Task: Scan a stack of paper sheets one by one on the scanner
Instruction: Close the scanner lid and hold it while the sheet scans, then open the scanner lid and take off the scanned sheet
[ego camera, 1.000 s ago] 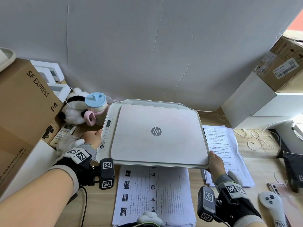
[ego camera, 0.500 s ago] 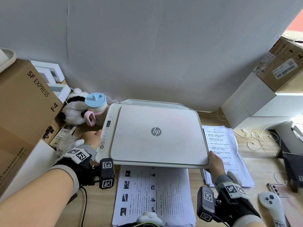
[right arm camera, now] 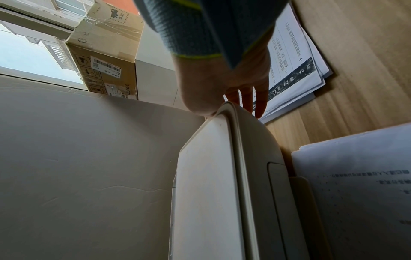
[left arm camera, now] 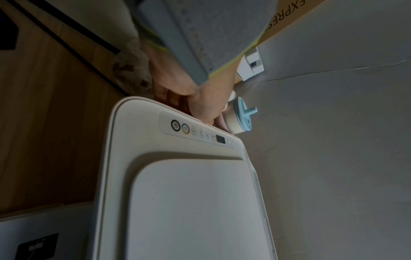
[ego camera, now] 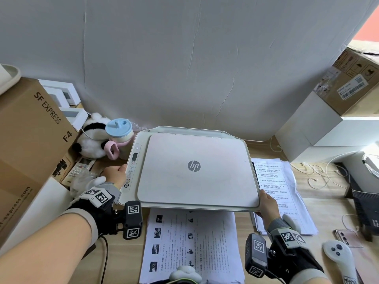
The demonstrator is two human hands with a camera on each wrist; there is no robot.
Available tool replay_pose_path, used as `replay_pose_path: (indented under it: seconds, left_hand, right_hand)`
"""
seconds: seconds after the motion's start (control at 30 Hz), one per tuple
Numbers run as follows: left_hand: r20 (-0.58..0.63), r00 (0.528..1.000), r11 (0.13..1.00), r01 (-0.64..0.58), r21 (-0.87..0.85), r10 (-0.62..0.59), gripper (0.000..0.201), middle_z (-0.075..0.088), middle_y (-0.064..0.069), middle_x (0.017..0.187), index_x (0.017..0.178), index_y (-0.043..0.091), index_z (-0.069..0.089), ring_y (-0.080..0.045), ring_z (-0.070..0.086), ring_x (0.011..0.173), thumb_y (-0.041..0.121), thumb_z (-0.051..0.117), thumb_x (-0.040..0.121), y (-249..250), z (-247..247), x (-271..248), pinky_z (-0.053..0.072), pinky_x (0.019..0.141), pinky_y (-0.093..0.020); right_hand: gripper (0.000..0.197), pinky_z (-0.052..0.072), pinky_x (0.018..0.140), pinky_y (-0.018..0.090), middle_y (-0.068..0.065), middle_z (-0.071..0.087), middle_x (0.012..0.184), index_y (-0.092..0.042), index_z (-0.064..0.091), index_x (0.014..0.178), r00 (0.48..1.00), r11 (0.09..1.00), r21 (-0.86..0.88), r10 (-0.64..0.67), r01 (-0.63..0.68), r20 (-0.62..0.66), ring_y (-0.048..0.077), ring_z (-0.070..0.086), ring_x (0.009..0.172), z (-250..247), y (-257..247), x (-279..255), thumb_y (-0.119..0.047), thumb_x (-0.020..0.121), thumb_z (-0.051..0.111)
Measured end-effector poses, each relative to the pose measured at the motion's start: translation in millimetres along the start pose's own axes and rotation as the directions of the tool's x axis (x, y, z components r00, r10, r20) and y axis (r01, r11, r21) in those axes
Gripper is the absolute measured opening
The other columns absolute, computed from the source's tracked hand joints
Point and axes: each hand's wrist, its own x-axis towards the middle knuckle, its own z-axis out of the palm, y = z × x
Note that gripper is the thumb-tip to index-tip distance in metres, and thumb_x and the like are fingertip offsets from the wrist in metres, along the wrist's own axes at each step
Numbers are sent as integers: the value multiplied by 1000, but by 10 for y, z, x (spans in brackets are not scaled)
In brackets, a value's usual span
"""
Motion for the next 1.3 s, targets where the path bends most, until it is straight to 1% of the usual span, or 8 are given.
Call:
replay_pose_path:
  seconds: [0.1, 0.27, 0.37, 0.53, 0.77, 0.9, 1.03, 1.3]
  left_hand:
    - [44, 999, 999, 33, -14, -32, 35, 49, -20, 69, 62, -1, 55, -28, 44, 74, 15, 49, 93, 72, -56, -44, 31, 69, -31]
    - [-26, 1000, 952, -24, -307, 16, 29, 70, -19, 91, 107, -5, 65, -25, 59, 72, 7, 41, 95, 254, -166, -184, 49, 69, -27]
    - [201, 980, 941, 83, -327, -17, 25, 59, -9, 65, 108, -8, 59, -12, 53, 48, 1, 38, 97, 383, -148, -298, 40, 38, -13]
    - [261, 961, 967, 152, -204, -95, 22, 52, -7, 66, 75, 8, 55, -15, 44, 49, 7, 46, 95, 464, -51, -433, 24, 29, -8]
    - [323, 929, 921, 273, -277, -178, 20, 51, -8, 71, 83, 10, 52, -13, 51, 49, 15, 39, 98, 522, -85, -450, 37, 45, -17]
    - [307, 934, 854, 305, -421, -183, 16, 56, -7, 65, 83, 13, 51, -12, 53, 51, 12, 42, 96, 570, -139, -468, 37, 51, -19]
    - [259, 965, 734, 212, -646, -51, 12, 51, -2, 69, 88, 14, 55, -1, 48, 31, 6, 48, 93, 860, -282, -432, 35, 32, -14]
    - [36, 977, 657, -113, -745, 209, 44, 62, 14, 46, 54, 19, 67, -6, 61, 65, 5, 47, 91, 1704, -496, -304, 50, 67, -16]
  right_hand:
    - [32, 50, 82, 45, 12, 57, 89, -15, 56, 77, 1000, 1000, -3, 5, -5, 13, 29, 54, 83, -21, -11, 10, -32, 98, 40]
    - [28, 49, 80, 44, 12, 56, 90, -14, 56, 80, 1000, 1000, -4, 10, -10, 15, 27, 53, 81, -27, -8, 23, -31, 96, 41]
    - [26, 46, 67, 35, 7, 53, 81, -9, 56, 91, 1000, 1000, 6, 8, -8, 19, 21, 50, 72, -15, -29, -16, -27, 97, 39]
    - [26, 45, 63, 32, 7, 51, 80, -6, 55, 94, 1000, 1000, 20, -1, 0, 25, 19, 49, 69, -15, -64, -62, -26, 98, 38]
    - [28, 45, 67, 34, 8, 49, 78, -12, 52, 75, 998, 992, 120, 25, -32, 58, 16, 46, 68, -64, -53, -157, -23, 97, 39]
    - [21, 46, 73, 32, 3, 59, 85, -10, 57, 100, 993, 953, 296, 44, -73, 106, 15, 53, 76, -134, 17, -207, -22, 99, 39]
    - [28, 45, 74, 33, 4, 58, 91, -8, 50, 114, 994, 937, 339, 49, -81, 100, 17, 53, 79, -151, 56, -192, -28, 102, 34]
    - [38, 44, 67, 27, 14, 62, 118, -5, 58, 122, 999, 981, 186, -52, 52, -5, 25, 58, 102, -70, -154, -97, -24, 98, 35]
